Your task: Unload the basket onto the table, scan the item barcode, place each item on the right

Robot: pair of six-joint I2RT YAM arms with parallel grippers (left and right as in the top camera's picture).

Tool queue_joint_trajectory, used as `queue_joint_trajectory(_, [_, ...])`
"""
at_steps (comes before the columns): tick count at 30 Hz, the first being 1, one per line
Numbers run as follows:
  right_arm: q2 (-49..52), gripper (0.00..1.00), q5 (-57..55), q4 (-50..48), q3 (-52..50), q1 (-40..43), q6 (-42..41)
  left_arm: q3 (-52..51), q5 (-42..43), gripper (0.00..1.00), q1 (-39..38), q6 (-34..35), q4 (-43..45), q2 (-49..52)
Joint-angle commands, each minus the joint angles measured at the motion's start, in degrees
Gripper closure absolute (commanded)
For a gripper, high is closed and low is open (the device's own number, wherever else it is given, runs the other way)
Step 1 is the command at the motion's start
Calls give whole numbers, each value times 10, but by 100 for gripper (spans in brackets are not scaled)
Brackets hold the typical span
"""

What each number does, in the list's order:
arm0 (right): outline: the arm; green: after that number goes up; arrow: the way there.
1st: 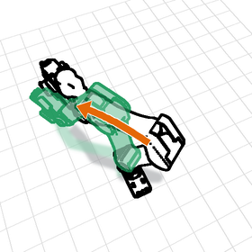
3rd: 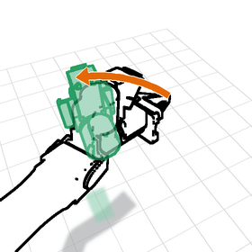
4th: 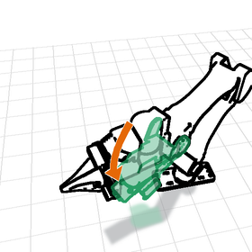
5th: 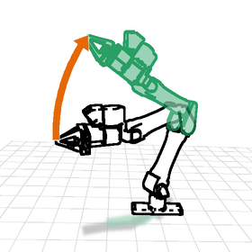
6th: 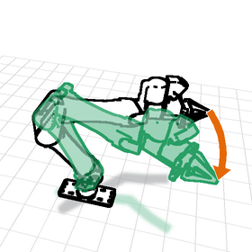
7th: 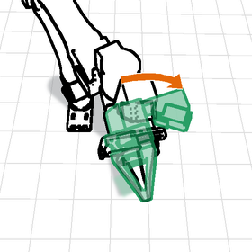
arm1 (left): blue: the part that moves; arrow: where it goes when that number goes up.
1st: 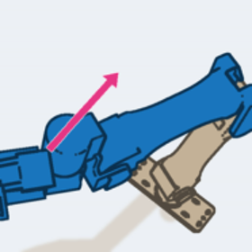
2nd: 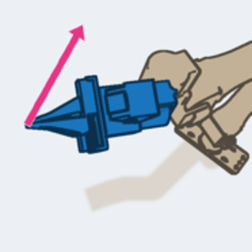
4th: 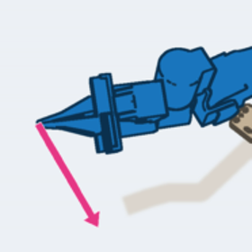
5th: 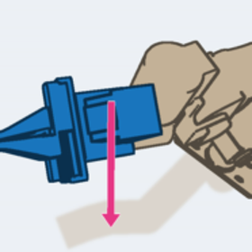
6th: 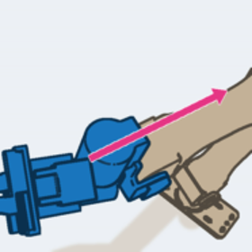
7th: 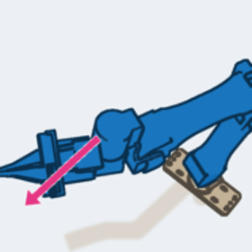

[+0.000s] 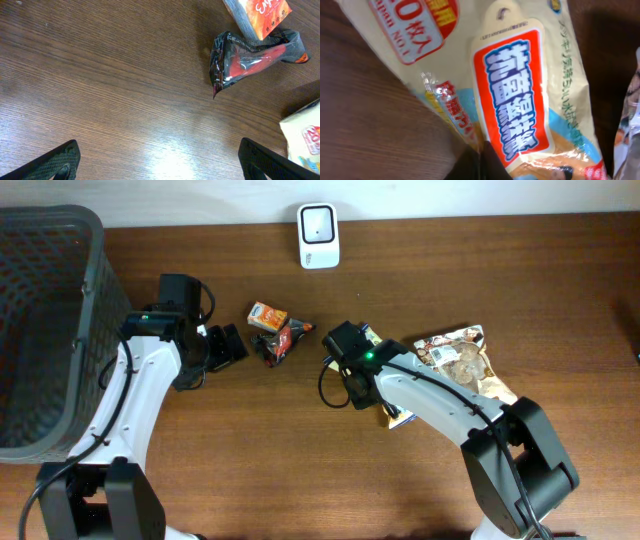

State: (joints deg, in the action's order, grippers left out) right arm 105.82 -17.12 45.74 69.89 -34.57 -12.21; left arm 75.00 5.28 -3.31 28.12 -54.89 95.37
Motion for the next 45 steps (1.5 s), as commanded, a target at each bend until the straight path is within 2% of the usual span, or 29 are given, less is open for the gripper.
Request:
queue_joint_trajectory(1, [-2, 39, -5, -1, -4, -3, -19, 0, -7, 1, 1, 3, -1, 5])
queue_joint_trajectory(3, [2, 23, -5, -1, -4, -3, -12, 0, -7, 1, 1, 3, -1, 5])
queue_joint_trajectory(7, [34, 24, 2, -1, -4, -3, -7, 0, -6, 1, 1, 3, -2, 5])
queue_joint_trajectory(9, [52, 36, 11, -1, -4, -3, -7, 0, -6, 1, 1, 3, -3, 5])
queue_joint_trajectory(10, [55, 47, 18, 0, -4, -3, -7, 0, -6, 1, 1, 3, -3, 5])
queue_joint_trajectory(11, [56, 63, 24, 0, -3, -3, -8, 0, -6, 1, 1, 3, -3, 5])
queue_joint_trajectory(14, [50, 96, 29, 3, 5, -2, -30, 0, -7, 1, 1, 3, -3, 5])
queue_joint_trajectory(18, [40, 96, 65, 37, 52, -2, -33, 0, -7, 1, 1, 3, -3, 5])
queue_joint_trajectory(21, [38, 96, 140, 75, 113, -2, -33, 0, -7, 1, 1, 3, -3, 5])
queue_joint_trajectory(25, [38, 96, 317, 115, 188, 9, -33, 0, -7, 1, 1, 3, -3, 5])
queue_joint_trajectory(27, [38, 96, 462, 112, 198, 28, -31, 0, -7, 1, 1, 3, -3, 5])
queue_joint_trajectory(33, [39, 96, 671, 105, 163, 89, -16, 0, -29, 1, 1, 3, -7, 5])
queue_joint_trajectory(39, [43, 96, 878, -15, 43, 130, -28, 0, -32, 1, 1, 3, -7, 5])
queue_joint_trajectory(42, [43, 96, 869, -61, -6, 155, -59, 0, -32, 1, 1, 3, -7, 5])
queue_joint_trajectory(45, [43, 96, 711, -54, -21, 185, -77, 0, -32, 1, 1, 3, -7, 5])
